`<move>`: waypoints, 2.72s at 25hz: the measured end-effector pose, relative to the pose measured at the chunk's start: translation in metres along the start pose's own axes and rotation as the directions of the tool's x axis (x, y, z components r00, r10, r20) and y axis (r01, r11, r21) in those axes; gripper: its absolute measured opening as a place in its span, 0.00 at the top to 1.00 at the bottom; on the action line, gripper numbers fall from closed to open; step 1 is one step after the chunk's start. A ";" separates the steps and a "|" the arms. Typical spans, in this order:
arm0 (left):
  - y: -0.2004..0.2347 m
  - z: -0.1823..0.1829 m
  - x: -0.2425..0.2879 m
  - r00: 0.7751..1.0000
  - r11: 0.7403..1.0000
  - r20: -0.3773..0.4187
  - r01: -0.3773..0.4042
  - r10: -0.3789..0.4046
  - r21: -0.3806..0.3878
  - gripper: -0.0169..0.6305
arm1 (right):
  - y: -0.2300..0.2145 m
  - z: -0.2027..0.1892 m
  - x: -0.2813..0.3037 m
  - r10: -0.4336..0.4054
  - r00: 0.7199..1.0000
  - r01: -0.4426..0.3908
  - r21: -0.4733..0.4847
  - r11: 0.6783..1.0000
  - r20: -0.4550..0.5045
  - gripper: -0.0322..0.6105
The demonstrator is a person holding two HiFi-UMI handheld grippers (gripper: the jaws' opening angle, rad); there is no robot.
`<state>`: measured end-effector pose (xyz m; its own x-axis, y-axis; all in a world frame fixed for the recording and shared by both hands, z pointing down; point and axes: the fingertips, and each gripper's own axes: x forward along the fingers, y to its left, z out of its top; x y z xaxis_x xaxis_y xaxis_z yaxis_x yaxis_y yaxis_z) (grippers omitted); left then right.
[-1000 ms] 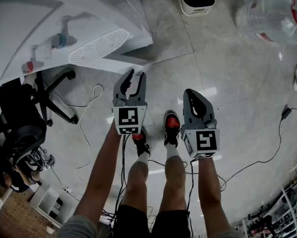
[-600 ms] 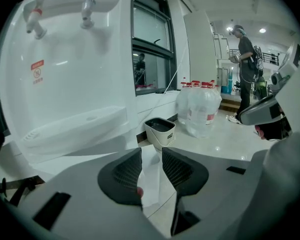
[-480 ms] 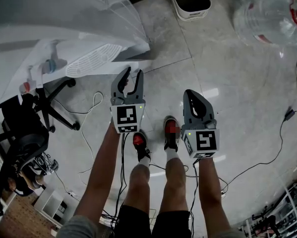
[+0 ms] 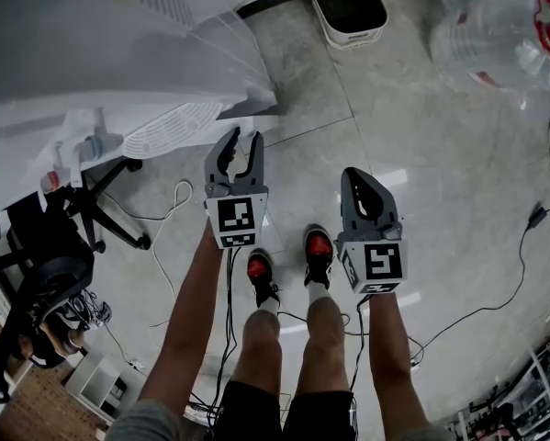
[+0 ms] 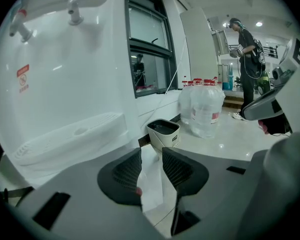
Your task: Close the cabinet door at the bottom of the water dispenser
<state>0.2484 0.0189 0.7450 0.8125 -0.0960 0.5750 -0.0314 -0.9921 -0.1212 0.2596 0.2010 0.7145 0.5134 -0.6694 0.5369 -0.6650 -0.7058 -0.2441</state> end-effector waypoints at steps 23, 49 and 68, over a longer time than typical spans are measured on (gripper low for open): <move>0.010 0.016 0.022 0.998 0.999 0.036 -0.051 0.050 0.010 0.74 | -0.018 -0.004 0.013 -0.002 1.000 0.002 0.000 1.000 0.000 0.92; 0.007 0.017 0.023 0.999 0.999 -0.024 -0.034 0.034 -0.002 0.74 | -0.023 0.006 0.003 -0.010 1.000 0.010 -0.015 1.000 -0.018 0.92; 0.029 0.161 -0.128 0.991 0.989 0.076 -0.096 0.106 -0.116 0.74 | 0.070 0.175 -0.073 0.113 0.989 -0.099 -0.150 0.984 0.091 0.92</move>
<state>0.2374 0.0157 0.5375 0.8466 -0.1938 0.4957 -0.1770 -0.9809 -0.0811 0.2705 0.1603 0.5166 0.4818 -0.7632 0.4305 -0.7862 -0.5935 -0.1722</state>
